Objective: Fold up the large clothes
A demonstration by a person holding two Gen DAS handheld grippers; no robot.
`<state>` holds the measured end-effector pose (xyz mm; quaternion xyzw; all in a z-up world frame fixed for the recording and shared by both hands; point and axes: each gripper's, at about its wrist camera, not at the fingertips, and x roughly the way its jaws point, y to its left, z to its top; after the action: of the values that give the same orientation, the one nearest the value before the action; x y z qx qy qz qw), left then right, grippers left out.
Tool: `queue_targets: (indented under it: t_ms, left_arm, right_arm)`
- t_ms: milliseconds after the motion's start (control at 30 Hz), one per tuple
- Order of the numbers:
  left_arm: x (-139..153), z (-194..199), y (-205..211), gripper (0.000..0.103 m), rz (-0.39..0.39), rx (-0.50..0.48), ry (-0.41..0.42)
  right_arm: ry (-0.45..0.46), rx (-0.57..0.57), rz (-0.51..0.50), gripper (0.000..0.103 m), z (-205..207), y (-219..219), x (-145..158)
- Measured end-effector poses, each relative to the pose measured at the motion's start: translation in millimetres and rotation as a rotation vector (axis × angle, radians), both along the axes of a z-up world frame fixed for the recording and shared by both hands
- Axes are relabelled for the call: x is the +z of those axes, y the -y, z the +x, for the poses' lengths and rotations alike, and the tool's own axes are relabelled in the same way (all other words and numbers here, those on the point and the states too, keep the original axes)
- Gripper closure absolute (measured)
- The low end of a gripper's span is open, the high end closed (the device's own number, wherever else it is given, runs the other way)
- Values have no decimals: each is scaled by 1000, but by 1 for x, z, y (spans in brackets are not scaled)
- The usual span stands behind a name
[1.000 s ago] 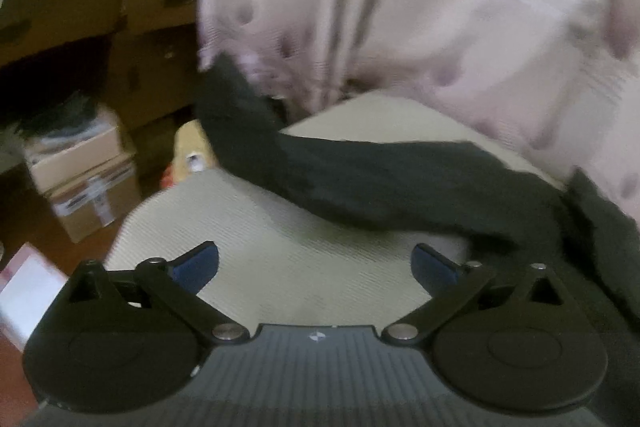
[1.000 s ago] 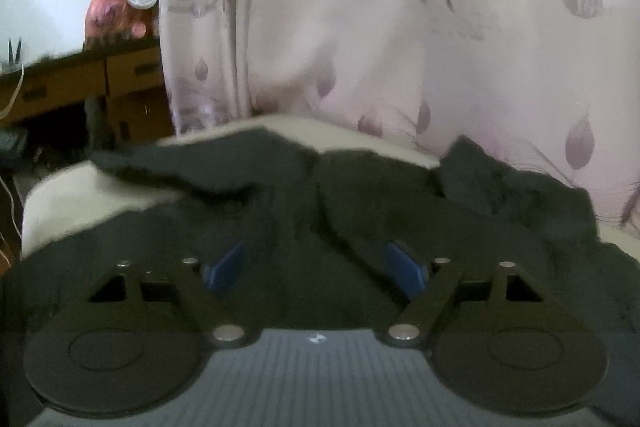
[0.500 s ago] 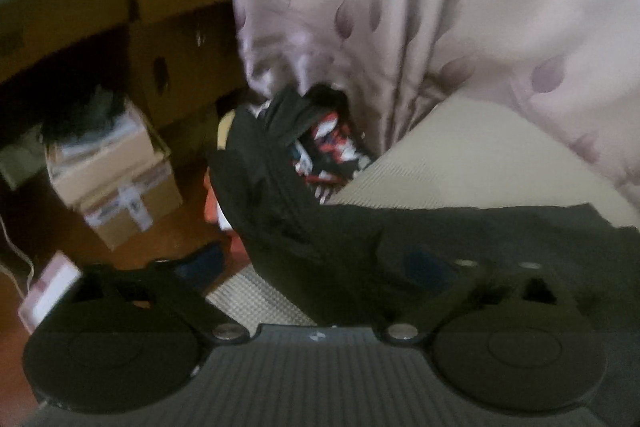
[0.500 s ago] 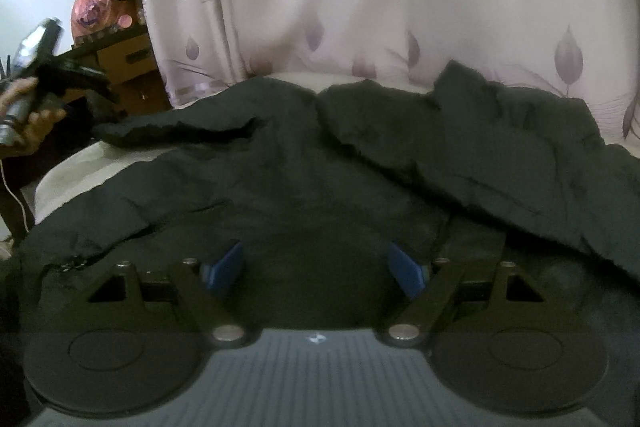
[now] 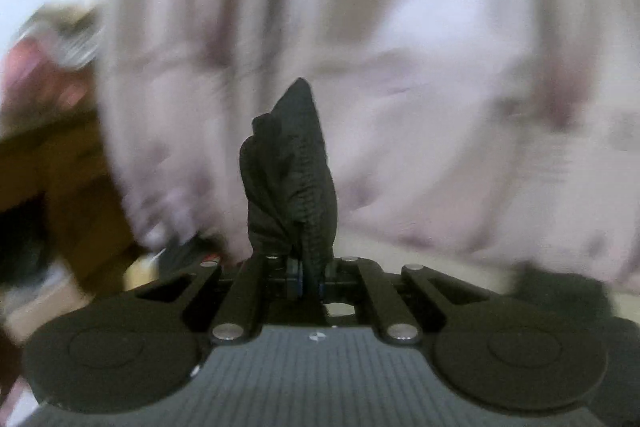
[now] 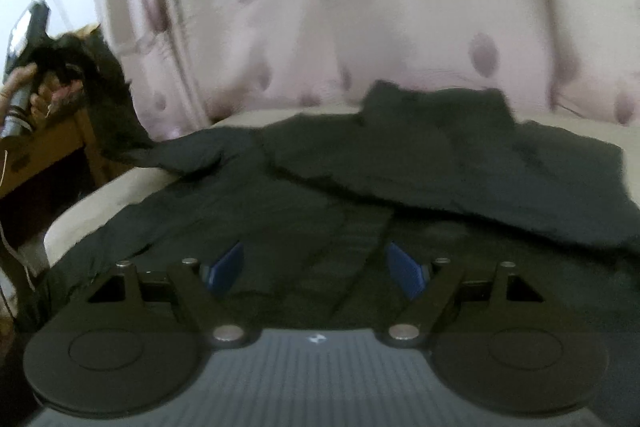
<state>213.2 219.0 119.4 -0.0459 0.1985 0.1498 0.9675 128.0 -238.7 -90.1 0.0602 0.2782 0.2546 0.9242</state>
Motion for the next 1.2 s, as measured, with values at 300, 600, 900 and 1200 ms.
queue_targets:
  t_ms: [300, 600, 900, 1200]
  left_arm:
    - [-6, 40, 196, 97, 58, -371, 15]
    - [-112, 48, 314, 90, 101, -642, -81]
    - [-152, 24, 306, 1, 138, -715, 26]
    - [-145, -19, 215, 0, 48, -513, -22]
  right_arm:
    - [-21, -145, 176, 23, -16, 76, 5]
    - [-36, -216, 258, 17, -19, 121, 2]
    - [-41, -204, 308, 17, -13, 131, 4]
    - [-37, -129, 275, 17, 56, 102, 29]
